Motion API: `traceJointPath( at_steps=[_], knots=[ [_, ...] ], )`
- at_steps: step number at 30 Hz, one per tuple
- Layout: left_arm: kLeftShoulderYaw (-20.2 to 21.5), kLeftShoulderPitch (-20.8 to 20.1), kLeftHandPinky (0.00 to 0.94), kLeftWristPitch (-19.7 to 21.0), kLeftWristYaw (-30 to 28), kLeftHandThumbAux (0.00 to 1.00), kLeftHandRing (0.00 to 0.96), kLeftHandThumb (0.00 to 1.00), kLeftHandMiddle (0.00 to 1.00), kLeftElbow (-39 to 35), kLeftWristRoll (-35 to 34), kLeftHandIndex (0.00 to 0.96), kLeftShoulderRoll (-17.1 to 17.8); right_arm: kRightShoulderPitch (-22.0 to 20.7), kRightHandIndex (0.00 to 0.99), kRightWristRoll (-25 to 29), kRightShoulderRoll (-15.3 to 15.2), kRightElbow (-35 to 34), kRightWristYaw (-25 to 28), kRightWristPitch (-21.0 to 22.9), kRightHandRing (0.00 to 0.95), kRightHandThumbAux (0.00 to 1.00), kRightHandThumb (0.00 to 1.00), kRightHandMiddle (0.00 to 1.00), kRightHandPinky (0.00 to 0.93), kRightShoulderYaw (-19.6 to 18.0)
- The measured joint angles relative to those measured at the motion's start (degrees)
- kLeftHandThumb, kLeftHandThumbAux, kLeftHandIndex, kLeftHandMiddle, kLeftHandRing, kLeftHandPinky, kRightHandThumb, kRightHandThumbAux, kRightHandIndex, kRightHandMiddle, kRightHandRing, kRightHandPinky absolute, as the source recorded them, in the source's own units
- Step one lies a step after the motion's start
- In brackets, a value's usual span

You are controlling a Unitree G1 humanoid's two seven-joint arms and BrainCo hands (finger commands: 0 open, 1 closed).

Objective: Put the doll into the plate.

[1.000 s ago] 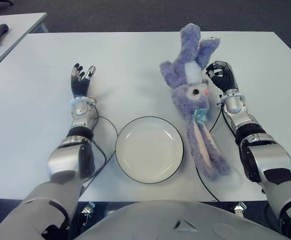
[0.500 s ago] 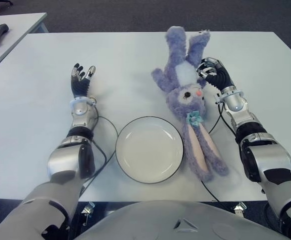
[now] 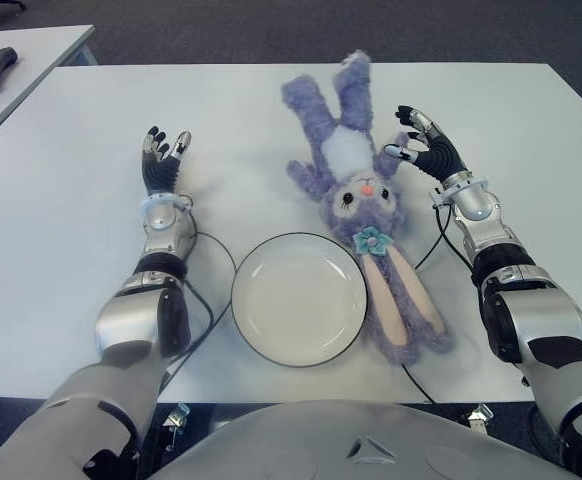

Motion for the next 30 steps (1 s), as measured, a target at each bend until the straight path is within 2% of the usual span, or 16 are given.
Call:
traceJointPath(
  at_steps=[12,30],
  knots=[
    [0.0,0.0,0.051,0.0,0.0,0.554,0.089,0.0,0.104,0.0,0.0,0.039,0.0,-0.3,0.0,0.7,0.0,-1.4,1.1,1.0,0.045,0.476,0.135,0.0,0.139,-1.4],
    [0.0,-0.1,0.06,0.0,0.0,0.547,0.102,0.0,0.119,0.0,0.0,0.051,-0.1,-0.3,0.0,2.3,0.0,-4.0,3.1,2.2,0.013,0.453,0.182,0.0,0.107,-2.4]
  ],
)
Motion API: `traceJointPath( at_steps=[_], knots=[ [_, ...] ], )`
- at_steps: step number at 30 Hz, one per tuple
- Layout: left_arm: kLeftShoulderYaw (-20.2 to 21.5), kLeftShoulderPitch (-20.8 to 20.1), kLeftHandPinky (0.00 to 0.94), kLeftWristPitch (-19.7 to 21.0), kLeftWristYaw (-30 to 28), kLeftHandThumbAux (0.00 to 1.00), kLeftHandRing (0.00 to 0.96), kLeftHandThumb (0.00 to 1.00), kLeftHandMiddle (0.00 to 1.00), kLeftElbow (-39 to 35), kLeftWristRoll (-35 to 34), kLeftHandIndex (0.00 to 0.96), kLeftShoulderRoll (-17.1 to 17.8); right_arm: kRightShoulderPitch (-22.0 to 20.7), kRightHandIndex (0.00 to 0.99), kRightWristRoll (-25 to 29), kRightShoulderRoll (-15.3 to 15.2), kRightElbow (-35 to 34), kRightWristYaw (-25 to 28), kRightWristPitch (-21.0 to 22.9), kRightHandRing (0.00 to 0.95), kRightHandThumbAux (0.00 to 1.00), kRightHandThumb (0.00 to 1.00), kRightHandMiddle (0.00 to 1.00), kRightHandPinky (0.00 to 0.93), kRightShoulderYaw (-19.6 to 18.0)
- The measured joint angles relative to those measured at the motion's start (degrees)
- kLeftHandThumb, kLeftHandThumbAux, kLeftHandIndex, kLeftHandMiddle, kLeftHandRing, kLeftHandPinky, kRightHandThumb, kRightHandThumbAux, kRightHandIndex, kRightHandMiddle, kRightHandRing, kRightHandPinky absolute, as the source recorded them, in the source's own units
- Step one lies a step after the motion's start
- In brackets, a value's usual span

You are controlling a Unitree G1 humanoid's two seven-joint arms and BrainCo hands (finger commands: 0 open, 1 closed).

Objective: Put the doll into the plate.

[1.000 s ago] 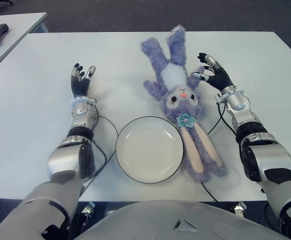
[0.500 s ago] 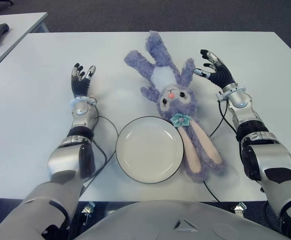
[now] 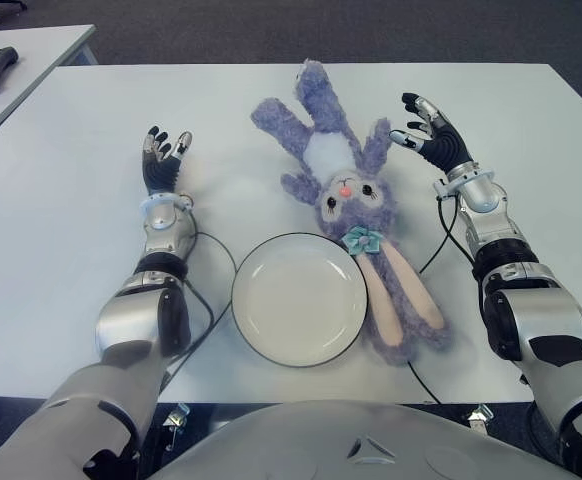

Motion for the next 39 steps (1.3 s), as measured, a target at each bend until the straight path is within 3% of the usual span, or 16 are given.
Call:
traceJointPath(
  at_steps=[8,25,39],
  knots=[
    [0.0,0.0,0.064,0.0,0.0,0.552,0.1,0.0,0.111,0.0,0.0,0.044,0.0,-1.0,0.0,0.5,-0.1,-0.4,1.1,1.2,0.0,0.414,0.185,0.0,0.086,-0.9],
    [-0.2,-0.1,0.059,0.0,0.8,0.557,0.099,0.0,0.118,0.0,0.6,0.055,-0.2,-10.1,0.0,-0.9,-2.8,-2.6,0.7,3.6,0.002,0.402,0.175,0.0,0.1,-0.6],
    [-0.3,-0.3,0.066,0.0,0.8,0.547,0.098,0.0,0.115,0.0,1.2,0.056,-0.5,-15.7,0.0,-4.1,-4.2,0.4,-0.1,5.7,0.0,0.413,0.186,0.0,0.054,1.4]
  ],
)
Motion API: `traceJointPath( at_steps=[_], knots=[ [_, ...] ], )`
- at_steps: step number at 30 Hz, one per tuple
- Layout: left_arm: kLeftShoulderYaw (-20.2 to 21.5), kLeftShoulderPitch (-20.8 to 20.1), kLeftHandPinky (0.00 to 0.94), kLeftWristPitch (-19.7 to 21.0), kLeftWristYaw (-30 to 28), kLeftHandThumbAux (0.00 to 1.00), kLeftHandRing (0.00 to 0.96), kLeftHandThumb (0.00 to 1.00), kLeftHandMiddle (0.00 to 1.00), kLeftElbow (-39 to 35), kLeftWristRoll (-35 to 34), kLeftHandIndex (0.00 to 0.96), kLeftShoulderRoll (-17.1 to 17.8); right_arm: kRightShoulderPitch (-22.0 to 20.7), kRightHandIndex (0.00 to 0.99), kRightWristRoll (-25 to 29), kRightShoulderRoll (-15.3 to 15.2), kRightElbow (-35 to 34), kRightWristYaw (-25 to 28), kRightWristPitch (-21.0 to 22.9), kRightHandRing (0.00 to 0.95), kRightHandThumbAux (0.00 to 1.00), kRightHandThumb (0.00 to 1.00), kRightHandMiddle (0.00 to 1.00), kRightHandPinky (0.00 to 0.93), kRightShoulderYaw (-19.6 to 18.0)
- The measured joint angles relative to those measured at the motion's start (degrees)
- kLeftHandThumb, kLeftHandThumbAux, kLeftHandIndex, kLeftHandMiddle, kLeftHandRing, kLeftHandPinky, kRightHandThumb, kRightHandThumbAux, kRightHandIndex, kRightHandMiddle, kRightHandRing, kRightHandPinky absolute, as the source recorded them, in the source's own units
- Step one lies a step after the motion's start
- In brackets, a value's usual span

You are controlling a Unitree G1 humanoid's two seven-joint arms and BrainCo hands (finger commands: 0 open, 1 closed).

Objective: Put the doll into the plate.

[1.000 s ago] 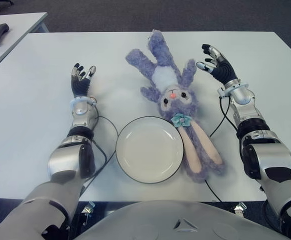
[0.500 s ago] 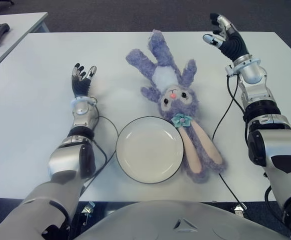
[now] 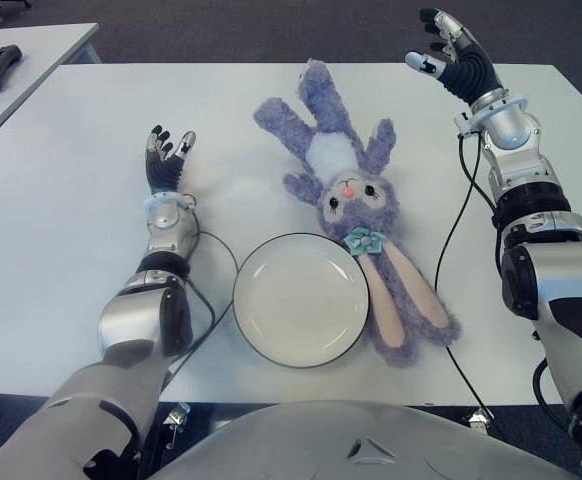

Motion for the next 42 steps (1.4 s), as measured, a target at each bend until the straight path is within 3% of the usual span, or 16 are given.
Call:
traceJointPath(
  at_steps=[9,21,42],
  knots=[
    [0.0,0.0,0.066,0.0,1.0,0.534,0.102,0.0,0.118,0.0,0.5,0.062,-0.1,-3.4,0.0,-2.0,-0.6,1.1,-0.5,0.5,0.0,0.403,0.183,0.0,0.041,1.8],
    [0.0,-0.2,0.069,0.2,1.0,0.529,0.101,0.0,0.122,0.0,1.0,0.061,-0.3,-4.1,0.0,-5.0,-0.1,2.2,-0.6,0.5,0.0,0.388,0.162,0.0,0.018,4.8],
    [0.0,-0.4,0.058,0.2,1.0,0.524,0.09,0.0,0.11,0.0,1.0,0.048,-0.6,-4.1,0.0,-9.3,0.3,4.3,-0.8,0.6,0.047,0.411,0.15,0.002,0.128,10.3]
  ],
)
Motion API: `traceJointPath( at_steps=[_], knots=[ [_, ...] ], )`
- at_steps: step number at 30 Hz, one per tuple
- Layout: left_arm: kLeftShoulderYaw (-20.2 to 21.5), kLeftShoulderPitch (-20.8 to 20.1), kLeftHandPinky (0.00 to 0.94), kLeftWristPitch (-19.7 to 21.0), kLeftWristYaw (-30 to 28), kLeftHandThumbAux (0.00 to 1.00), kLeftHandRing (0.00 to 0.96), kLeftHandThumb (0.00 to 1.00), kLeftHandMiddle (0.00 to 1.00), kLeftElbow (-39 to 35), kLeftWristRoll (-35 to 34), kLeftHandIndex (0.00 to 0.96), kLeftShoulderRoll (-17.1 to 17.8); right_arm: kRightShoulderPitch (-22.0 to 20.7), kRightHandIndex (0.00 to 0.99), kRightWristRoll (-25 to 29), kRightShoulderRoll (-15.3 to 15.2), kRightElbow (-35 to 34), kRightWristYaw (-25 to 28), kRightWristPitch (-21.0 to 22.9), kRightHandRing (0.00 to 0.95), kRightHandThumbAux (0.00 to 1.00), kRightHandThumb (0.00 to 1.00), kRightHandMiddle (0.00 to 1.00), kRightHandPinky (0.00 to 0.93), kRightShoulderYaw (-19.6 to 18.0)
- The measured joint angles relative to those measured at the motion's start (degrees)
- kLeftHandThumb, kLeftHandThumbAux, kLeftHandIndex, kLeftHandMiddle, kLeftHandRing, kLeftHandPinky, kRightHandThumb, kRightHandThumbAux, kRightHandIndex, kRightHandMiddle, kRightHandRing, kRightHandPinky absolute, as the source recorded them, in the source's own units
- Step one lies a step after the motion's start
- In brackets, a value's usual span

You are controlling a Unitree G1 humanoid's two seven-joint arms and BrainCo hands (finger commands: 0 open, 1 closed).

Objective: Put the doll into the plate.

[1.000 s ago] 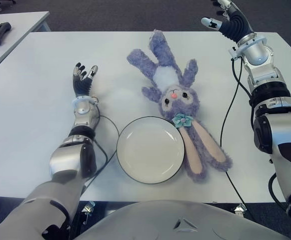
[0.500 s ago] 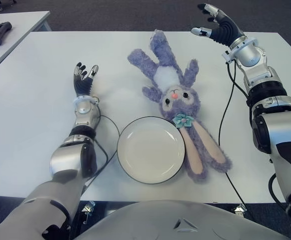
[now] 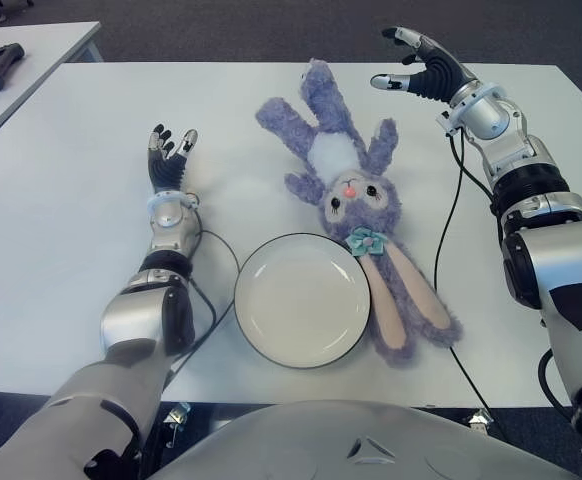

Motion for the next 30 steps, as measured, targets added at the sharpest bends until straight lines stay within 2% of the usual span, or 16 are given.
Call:
traceJointPath(
  at_steps=[3,16,21,30],
  knots=[
    [0.0,0.0,0.057,0.0,0.0,0.528,0.086,0.0,0.104,0.0,0.0,0.045,0.0,0.0,0.0,-0.3,0.5,0.5,0.4,0.0,0.058,0.426,0.195,0.011,0.14,0.5],
    [-0.1,-0.2,0.046,0.2,0.0,0.538,0.084,0.0,0.104,0.0,0.1,0.04,-0.2,0.1,0.0,0.4,2.8,2.2,4.0,0.0,0.088,0.454,0.246,0.036,0.163,0.5],
    [-0.1,-0.3,0.056,0.2,0.0,0.533,0.085,0.0,0.104,0.0,0.1,0.041,-0.4,0.2,0.0,0.4,3.4,2.3,4.1,0.0,0.07,0.441,0.23,0.026,0.11,0.6],
    [0.0,-0.3,0.053,0.4,0.0,0.519,0.09,0.0,0.107,0.0,0.1,0.045,-0.4,0.7,0.0,-1.9,4.7,2.6,0.8,0.0,0.077,0.47,0.183,0.041,0.123,3.1]
  ],
)
